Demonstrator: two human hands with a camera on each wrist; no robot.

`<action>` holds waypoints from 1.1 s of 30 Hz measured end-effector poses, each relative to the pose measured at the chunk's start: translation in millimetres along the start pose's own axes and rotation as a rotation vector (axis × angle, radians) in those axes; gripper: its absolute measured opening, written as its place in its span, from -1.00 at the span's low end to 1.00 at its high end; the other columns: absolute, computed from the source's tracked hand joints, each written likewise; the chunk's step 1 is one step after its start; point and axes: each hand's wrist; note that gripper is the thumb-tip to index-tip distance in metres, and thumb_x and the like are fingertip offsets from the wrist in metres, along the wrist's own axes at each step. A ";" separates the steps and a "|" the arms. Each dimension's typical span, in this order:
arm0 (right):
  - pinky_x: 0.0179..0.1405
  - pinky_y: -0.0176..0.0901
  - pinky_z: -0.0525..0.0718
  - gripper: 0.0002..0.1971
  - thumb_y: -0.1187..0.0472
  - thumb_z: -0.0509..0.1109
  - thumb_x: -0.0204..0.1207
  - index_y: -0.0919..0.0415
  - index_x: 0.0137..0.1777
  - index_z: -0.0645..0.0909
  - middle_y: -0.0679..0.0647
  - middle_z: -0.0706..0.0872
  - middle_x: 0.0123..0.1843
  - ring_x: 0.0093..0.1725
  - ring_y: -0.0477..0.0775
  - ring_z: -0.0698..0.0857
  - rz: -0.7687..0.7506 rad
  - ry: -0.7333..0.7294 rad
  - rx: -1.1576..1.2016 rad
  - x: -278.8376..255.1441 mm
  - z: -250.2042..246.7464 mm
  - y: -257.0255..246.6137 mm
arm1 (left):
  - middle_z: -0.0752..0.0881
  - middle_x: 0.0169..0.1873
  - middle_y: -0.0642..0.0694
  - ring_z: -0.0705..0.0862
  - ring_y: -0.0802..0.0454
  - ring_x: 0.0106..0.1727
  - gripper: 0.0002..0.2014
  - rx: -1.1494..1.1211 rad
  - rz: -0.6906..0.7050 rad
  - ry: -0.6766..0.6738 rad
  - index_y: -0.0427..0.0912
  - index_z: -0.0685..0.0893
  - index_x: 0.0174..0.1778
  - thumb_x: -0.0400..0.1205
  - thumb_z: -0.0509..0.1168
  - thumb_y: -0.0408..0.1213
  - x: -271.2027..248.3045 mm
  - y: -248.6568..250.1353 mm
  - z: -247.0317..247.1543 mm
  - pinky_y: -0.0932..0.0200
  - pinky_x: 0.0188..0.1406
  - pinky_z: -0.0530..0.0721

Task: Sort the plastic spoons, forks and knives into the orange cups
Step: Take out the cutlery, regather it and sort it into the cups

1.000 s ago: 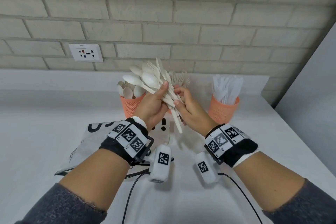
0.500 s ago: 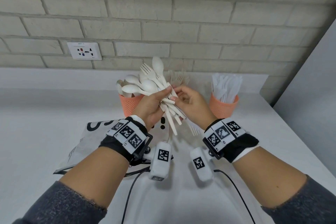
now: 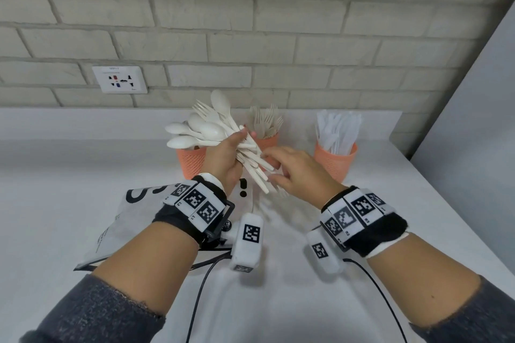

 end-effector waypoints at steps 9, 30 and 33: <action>-0.41 -0.36 0.30 -0.82 0.36 0.41 0.47 0.19 0.05 0.65 -0.22 0.45 -0.39 -0.38 -0.24 0.44 0.192 -0.237 -0.050 -16.7 -3.7 25.9 | 0.75 -0.49 -0.07 0.75 0.13 -0.43 -0.91 -0.057 0.063 0.054 -0.32 0.53 0.03 0.63 0.26 -0.46 -1.3 8.2 5.0 0.28 -0.47 0.70; -0.03 0.08 0.51 -0.73 0.14 0.09 0.65 0.35 0.12 0.45 0.43 0.66 -0.03 0.06 0.40 0.61 0.759 0.372 -0.027 -0.3 -30.3 127.6 | 0.75 -0.37 -0.05 0.77 0.00 -0.27 -0.85 0.197 0.034 -0.322 -0.31 0.62 -0.02 0.58 0.24 -0.59 -34.0 -26.1 36.6 0.08 -0.12 0.76; 0.05 0.00 0.45 -0.72 0.17 0.24 0.52 0.38 0.07 0.59 0.33 0.61 0.13 0.18 0.34 0.50 0.920 0.279 -0.003 3.8 -21.2 142.5 | 0.74 -0.35 -0.05 0.76 0.01 -0.26 -0.87 0.222 0.035 -0.342 -0.31 0.63 -0.05 0.57 0.25 -0.57 -34.4 -22.2 32.2 0.04 -0.04 0.74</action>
Point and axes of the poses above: each hand's wrist, its own x-axis towards the middle knuckle, its own z-axis out of the palm, y = z × x
